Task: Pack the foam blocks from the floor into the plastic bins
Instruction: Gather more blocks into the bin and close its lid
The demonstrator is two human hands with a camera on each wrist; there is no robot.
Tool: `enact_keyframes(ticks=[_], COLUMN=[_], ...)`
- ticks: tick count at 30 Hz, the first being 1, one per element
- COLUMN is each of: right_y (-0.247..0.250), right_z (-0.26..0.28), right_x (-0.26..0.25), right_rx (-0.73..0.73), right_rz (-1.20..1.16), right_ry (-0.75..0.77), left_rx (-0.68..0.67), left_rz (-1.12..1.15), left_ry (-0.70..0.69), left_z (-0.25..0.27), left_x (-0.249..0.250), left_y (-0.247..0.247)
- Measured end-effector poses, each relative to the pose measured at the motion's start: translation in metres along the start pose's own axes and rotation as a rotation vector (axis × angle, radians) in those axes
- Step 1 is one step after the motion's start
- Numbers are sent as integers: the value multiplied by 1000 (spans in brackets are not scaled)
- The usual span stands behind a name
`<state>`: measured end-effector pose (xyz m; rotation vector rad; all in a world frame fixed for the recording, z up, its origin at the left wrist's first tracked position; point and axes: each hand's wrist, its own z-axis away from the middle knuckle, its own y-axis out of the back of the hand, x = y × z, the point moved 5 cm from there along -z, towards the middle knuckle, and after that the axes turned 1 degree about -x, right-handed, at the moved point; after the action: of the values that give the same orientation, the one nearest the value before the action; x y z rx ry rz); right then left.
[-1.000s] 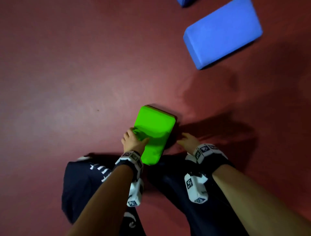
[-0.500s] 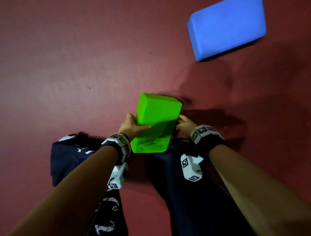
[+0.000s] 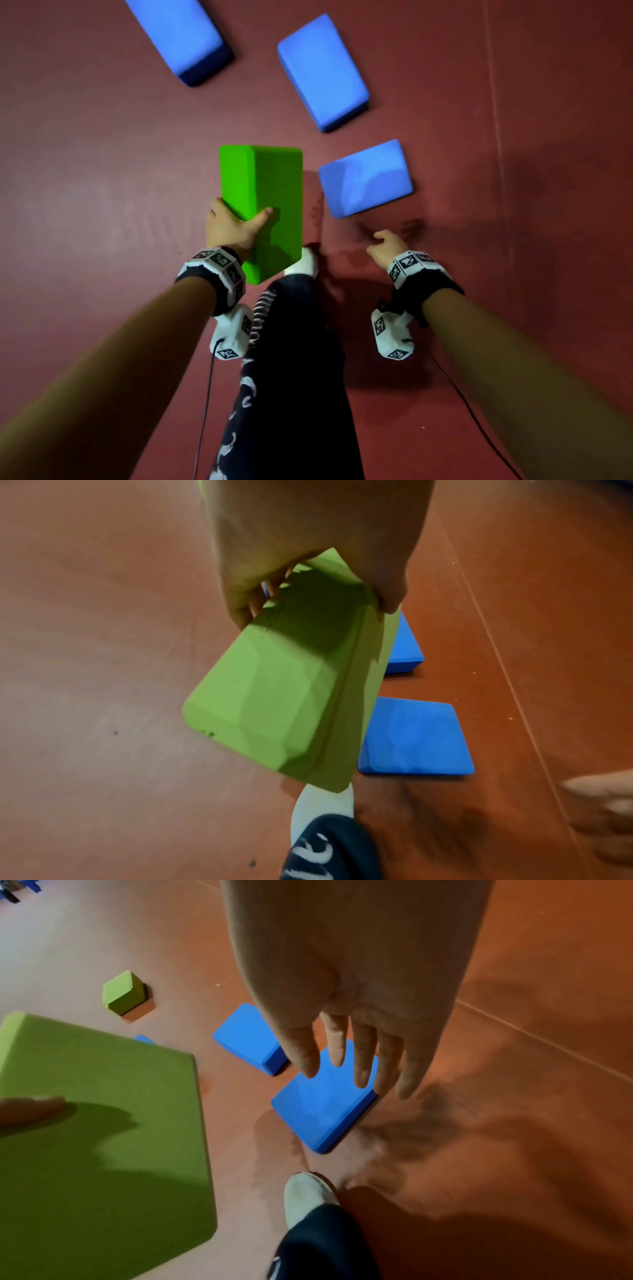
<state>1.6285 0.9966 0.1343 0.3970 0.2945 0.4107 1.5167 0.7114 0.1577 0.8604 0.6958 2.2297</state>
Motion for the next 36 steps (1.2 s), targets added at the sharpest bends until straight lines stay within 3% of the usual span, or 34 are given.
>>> enact_keyframes(ticks=[4,8,13,20,23,25,29,31,36], right_y=[50,81,80,80,75,71,84,88,108], right_z=[-20,-74,-149,-218,-251,-258,-256,-249,-230], right_x=[-10,-8,-3,-6,-8,-14,-28,-41,-70], right_rx=[-2,62,39,187,60,-24,112,107,117], right_rz=[-29,-36,29,33,-30,-86,-290,-359,-276], right_ry=[-38,-50,-101,-220,-220,-187,-106,-75,16], left_rx=[-3,-15,-101,-12,3,35,81,83,39], left_rz=[-66,-102,-210,-156,-115,-115,-78,-63,-43], left_ry=[105,178,198,282,296,301,305,319,352], left_z=[-27,-61,-84,-115,-131,-134,-123,-116,-103], left_x=[39,58,32,6,1,1,6,10,19], left_y=[-16,-57,-116,-143,-150,-151,-154,-152,-139])
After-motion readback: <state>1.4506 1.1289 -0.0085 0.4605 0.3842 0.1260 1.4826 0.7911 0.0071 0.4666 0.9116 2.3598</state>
